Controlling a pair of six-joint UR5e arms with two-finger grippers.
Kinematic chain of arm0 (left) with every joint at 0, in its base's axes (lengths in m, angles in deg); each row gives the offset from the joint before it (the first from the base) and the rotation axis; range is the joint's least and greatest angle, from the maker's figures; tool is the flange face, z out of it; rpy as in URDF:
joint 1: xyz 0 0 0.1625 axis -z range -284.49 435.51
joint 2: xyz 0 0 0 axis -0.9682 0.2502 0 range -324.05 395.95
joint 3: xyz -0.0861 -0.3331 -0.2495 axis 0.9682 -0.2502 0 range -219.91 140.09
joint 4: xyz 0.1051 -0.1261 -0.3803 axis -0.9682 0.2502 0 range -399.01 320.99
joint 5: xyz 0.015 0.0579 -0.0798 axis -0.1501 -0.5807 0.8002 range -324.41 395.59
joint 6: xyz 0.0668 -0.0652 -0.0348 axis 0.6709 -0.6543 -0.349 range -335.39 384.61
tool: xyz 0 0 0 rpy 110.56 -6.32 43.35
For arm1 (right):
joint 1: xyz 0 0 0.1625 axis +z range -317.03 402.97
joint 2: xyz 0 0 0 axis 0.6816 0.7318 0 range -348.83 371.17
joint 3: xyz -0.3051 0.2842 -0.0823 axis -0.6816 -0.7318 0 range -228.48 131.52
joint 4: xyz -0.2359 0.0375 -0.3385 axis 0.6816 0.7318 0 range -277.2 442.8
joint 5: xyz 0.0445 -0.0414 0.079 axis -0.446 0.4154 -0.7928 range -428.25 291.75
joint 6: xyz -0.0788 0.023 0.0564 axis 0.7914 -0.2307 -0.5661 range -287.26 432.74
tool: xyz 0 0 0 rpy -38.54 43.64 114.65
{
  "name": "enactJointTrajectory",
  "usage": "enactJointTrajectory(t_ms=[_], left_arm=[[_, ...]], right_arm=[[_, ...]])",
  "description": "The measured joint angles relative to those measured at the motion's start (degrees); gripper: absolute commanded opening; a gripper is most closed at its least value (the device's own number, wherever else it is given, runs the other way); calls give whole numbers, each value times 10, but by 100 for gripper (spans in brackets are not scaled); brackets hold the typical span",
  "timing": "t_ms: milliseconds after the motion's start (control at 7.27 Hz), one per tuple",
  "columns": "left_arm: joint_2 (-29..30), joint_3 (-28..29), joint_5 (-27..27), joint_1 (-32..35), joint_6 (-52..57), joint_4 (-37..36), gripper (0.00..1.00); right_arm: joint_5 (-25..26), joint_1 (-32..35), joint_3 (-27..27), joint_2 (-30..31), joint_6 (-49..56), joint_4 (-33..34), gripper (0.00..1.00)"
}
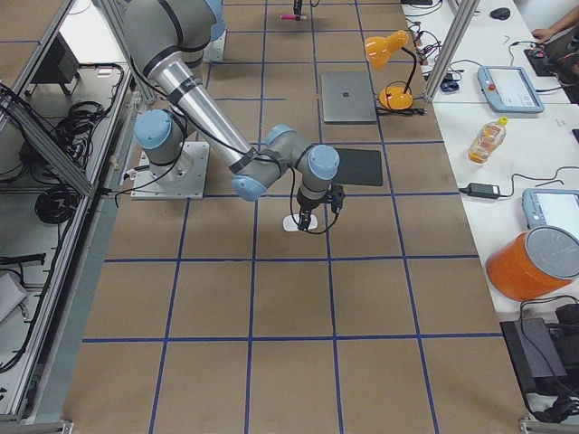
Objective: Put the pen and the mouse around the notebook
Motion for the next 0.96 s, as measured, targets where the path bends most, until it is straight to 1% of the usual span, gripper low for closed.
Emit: enactJointTrajectory(t_ms=[275,550,688,962], left_arm=[[-5,2,-4,3,-13,7,0],[-18,2,-20,13,-64,37,0],[-27,2,-23,26,-115,55,0],[-59,3,-26,92,-296,91,0]], right_arm=[[3,0,0,-12,5,14,100],[6,1,2,-29,18,37,100],[6,2,2,-33,22,40,100],[6,4,2,-35,26,41,89]])
